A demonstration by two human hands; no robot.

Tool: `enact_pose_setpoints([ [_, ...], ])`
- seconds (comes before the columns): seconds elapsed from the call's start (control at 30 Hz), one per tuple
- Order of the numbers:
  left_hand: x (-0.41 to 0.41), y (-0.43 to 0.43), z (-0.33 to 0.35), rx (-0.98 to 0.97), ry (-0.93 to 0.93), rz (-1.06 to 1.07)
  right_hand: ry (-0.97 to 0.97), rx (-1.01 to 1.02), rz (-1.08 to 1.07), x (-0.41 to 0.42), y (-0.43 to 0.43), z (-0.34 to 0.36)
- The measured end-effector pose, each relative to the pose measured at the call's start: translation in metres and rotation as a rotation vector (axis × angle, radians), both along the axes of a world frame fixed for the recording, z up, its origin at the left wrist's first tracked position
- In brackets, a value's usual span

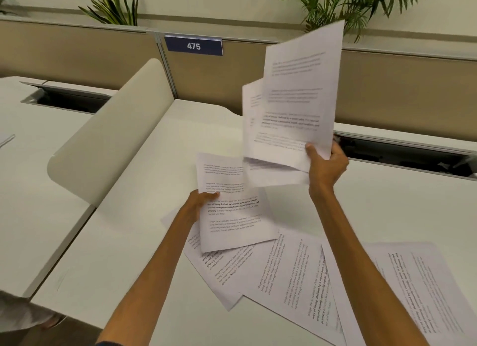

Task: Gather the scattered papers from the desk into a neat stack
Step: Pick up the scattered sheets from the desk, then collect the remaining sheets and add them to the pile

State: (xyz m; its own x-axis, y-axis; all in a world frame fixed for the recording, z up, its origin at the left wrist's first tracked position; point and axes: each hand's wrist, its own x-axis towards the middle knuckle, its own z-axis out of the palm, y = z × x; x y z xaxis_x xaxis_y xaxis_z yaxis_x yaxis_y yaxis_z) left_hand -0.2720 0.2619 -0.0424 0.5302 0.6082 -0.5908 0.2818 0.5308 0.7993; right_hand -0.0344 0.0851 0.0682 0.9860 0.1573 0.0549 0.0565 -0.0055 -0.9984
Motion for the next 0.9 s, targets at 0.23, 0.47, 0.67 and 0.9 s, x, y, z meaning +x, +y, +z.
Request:
enact_pose_setpoints([
  [0.23, 0.014, -0.004, 0.007, -0.104, -0.027, 0.128, 0.179, -0.249, 0.256, -0.041, -0.004, -0.082],
  [0.47, 0.017, -0.011, 0.001, 0.071, -0.027, 0.089, -0.043, -0.684, 0.625, -0.051, -0.013, -0.127],
  [0.67, 0.02, -0.021, -0.002, 0.165, -0.12, 0.099, -0.112, -0.726, 0.671, -0.042, -0.016, -0.14],
  [0.9, 0.024, -0.016, 0.049, 0.293, -0.247, -0.034, 0.305, -0.17, 0.642, -0.015, -0.008, -0.094],
])
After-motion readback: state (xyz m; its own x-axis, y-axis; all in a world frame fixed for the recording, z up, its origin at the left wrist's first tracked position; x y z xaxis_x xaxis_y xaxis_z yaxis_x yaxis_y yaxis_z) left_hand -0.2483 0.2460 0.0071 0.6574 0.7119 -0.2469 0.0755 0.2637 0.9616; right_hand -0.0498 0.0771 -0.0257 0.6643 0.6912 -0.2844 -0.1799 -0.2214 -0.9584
